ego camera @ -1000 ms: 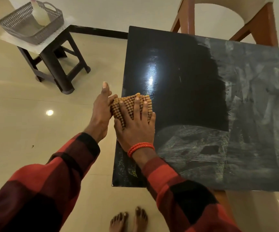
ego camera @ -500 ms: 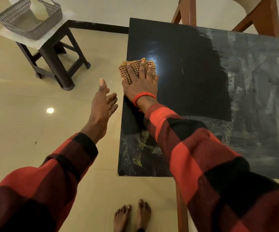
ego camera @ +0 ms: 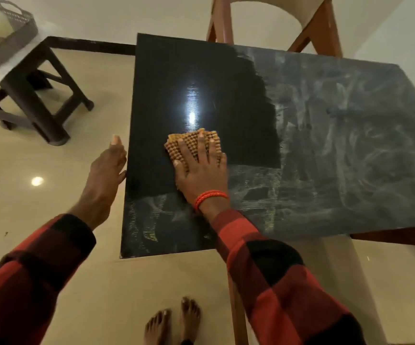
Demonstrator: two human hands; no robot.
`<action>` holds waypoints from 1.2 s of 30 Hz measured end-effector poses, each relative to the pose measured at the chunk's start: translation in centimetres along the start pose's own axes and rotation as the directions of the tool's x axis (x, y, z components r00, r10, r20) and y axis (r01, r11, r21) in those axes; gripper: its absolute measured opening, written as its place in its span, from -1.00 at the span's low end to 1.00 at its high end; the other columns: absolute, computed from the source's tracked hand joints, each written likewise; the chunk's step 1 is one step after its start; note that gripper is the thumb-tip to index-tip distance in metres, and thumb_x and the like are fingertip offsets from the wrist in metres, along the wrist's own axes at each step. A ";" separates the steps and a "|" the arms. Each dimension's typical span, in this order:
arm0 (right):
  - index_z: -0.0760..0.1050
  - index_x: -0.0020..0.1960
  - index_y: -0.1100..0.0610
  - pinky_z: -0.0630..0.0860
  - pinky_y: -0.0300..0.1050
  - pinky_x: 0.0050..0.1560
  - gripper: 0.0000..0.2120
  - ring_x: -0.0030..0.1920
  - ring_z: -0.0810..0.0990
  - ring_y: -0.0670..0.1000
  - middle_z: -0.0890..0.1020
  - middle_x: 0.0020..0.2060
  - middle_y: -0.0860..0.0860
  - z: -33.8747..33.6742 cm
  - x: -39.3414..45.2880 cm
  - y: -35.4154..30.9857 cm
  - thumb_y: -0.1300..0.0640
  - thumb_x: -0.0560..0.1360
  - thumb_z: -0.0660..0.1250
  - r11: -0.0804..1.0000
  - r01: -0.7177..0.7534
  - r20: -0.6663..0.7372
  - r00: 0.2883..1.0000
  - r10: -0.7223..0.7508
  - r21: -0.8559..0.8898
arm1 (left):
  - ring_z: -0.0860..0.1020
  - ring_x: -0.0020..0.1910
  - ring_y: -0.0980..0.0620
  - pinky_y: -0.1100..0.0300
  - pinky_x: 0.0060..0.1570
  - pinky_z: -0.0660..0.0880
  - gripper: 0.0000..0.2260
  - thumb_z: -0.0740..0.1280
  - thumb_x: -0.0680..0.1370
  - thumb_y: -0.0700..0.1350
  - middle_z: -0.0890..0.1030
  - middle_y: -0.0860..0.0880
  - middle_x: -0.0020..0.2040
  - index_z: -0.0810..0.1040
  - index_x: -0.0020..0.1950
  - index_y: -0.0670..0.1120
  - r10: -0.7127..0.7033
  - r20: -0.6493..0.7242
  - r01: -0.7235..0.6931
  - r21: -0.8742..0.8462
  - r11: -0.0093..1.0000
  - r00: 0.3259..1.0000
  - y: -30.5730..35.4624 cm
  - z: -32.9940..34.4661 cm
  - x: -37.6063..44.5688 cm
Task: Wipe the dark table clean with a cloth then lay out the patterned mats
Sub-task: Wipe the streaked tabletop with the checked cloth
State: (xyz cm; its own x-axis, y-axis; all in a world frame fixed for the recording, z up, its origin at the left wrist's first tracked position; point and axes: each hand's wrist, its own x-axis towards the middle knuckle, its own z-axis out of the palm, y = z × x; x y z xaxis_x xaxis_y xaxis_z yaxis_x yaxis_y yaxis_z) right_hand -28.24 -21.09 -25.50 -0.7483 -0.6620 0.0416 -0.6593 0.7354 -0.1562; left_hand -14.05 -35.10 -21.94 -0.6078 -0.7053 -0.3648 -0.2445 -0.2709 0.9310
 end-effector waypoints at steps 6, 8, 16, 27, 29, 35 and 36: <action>0.06 0.59 -0.22 0.06 0.29 0.51 -0.43 0.59 0.02 0.21 0.02 0.62 0.06 -1.7 -1.5 10.2 -0.23 0.59 0.00 0.974 -0.217 -0.044 0.976 0.215 -0.059 | 0.52 -0.01 0.32 0.31 0.05 0.36 -0.68 0.04 0.59 0.39 0.54 0.46 -0.04 0.48 0.00 0.26 -0.012 -0.020 0.013 0.061 0.998 1.000 -0.1 1.5 -1.2; 0.02 0.60 -0.21 0.03 0.30 0.52 -0.43 0.59 0.00 0.21 0.00 0.62 0.07 -1.6 -1.8 11.0 -0.23 0.60 -0.03 0.970 -0.237 -0.033 0.971 0.235 -0.058 | 0.53 -0.08 0.36 0.33 -0.08 0.35 -0.69 0.05 0.58 0.40 0.55 0.51 -0.17 0.46 -0.04 0.29 -0.019 -0.031 0.021 0.054 0.998 0.999 0.0 1.7 -1.3; 0.04 0.60 -0.18 -0.03 0.30 0.52 -0.41 0.59 -0.02 0.26 -0.01 0.62 0.13 -1.1 -2.3 4.9 -0.23 0.58 -0.02 0.973 -0.229 -0.002 0.974 0.229 -0.012 | 0.50 0.31 0.02 0.01 0.30 0.45 -0.45 0.08 0.59 0.39 0.50 0.09 0.36 0.34 0.47 0.10 0.070 -0.031 -0.062 0.204 0.977 0.997 -1.6 1.8 -1.2; -0.02 0.61 -0.13 -0.17 0.32 0.53 -0.41 0.59 -0.11 0.26 -0.07 0.62 0.14 0.5 -10.1 -8.8 -0.21 0.63 0.03 0.981 0.114 0.054 0.991 -0.124 0.158 | 0.55 0.21 -0.05 -0.02 0.28 0.42 -0.53 0.11 0.61 0.34 0.60 -0.09 0.17 0.57 0.12 0.00 0.011 -0.063 -0.001 0.149 0.989 0.998 -1.3 -0.1 -2.1; -0.02 0.60 -0.15 -0.13 0.33 0.53 -0.43 0.60 -0.11 0.24 -0.07 0.62 0.11 0.3 -10.4 -7.7 -0.21 0.64 0.02 0.971 0.136 0.067 0.986 -0.151 0.197 | 0.57 0.19 0.00 0.04 0.24 0.44 -0.62 0.11 0.63 0.30 0.61 -0.03 0.15 0.57 0.07 0.08 0.004 -0.097 0.010 0.142 0.990 0.995 -1.7 0.1 -3.3; 0.15 0.57 -0.21 0.00 0.31 0.51 -0.44 0.57 0.07 0.23 0.08 0.61 0.08 -0.3 -8.5 0.4 -0.24 0.58 0.05 0.991 -0.009 0.011 1.000 0.007 0.132 | 0.47 0.32 0.14 0.08 0.43 0.30 -0.50 0.11 0.63 0.30 0.51 0.16 0.32 0.45 0.41 0.02 -0.041 -0.118 0.046 0.035 0.998 0.992 -1.7 1.2 -4.6; 0.17 0.56 -0.21 0.04 0.31 0.50 -0.44 0.57 0.10 0.23 0.11 0.61 0.08 -0.5 -8.2 2.3 -0.24 0.57 0.07 0.994 -0.045 -0.008 0.999 0.047 0.104 | 0.43 0.37 0.10 0.07 0.45 0.28 -0.44 0.10 0.63 0.30 0.48 0.11 0.39 0.38 0.49 -0.02 -0.042 -0.125 0.047 0.036 0.998 0.991 -1.8 1.3 -4.7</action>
State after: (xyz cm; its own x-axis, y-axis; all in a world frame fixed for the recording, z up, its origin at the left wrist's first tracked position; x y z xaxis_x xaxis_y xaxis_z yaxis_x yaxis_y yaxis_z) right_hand -23.67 -13.94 -25.73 -0.7787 -0.6260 0.0419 -0.6135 0.7458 -0.2596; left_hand -11.73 -30.47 -21.92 -0.4975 -0.7697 -0.4000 -0.2999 -0.2800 0.9119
